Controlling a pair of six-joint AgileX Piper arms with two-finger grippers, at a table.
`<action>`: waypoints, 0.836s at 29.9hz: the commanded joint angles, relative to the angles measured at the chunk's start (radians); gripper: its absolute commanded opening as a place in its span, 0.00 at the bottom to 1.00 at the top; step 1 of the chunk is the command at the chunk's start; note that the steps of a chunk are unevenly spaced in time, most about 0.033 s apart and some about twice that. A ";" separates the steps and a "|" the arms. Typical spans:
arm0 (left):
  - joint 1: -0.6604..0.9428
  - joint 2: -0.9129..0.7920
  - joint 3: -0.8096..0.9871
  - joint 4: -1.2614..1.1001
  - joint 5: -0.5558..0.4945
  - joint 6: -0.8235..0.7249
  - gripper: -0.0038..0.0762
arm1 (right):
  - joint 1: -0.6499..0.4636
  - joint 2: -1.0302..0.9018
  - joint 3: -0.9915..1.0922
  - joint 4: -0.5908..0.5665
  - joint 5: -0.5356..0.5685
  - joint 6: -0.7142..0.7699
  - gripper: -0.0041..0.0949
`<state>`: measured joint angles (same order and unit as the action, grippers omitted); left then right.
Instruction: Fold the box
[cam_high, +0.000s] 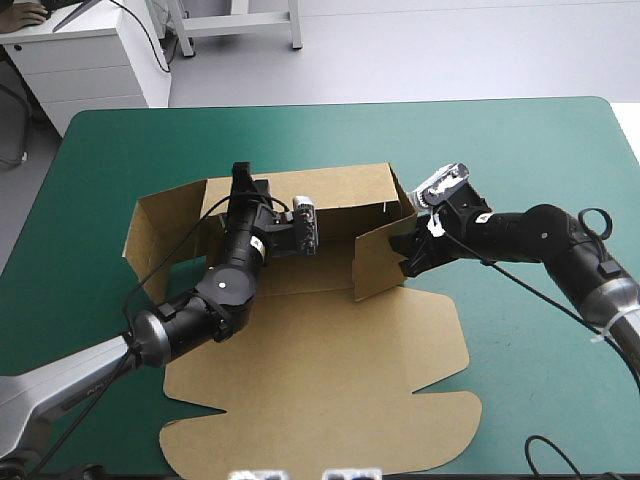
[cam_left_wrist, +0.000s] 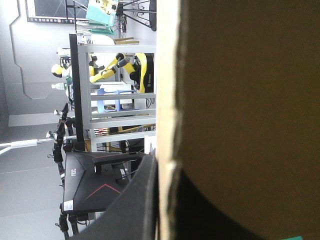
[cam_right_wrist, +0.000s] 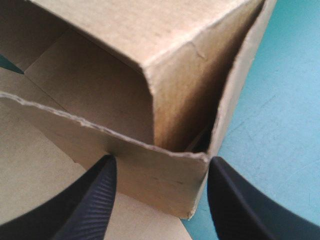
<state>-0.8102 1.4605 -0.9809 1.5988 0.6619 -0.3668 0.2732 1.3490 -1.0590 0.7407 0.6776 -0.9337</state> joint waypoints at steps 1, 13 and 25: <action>0.000 -0.040 -0.025 0.044 0.023 -0.006 0.04 | -0.004 -0.037 0.005 0.057 -0.019 -0.047 0.66; 0.000 -0.040 -0.025 0.044 0.005 -0.006 0.04 | 0.018 -0.035 0.126 0.334 -0.160 -0.340 0.68; 0.000 -0.040 -0.025 -0.015 -0.034 -0.006 0.04 | 0.108 0.028 0.126 0.323 -0.286 -0.382 0.68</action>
<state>-0.8102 1.4605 -0.9809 1.5640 0.6332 -0.3627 0.3695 1.3963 -0.9118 1.0360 0.4324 -1.2966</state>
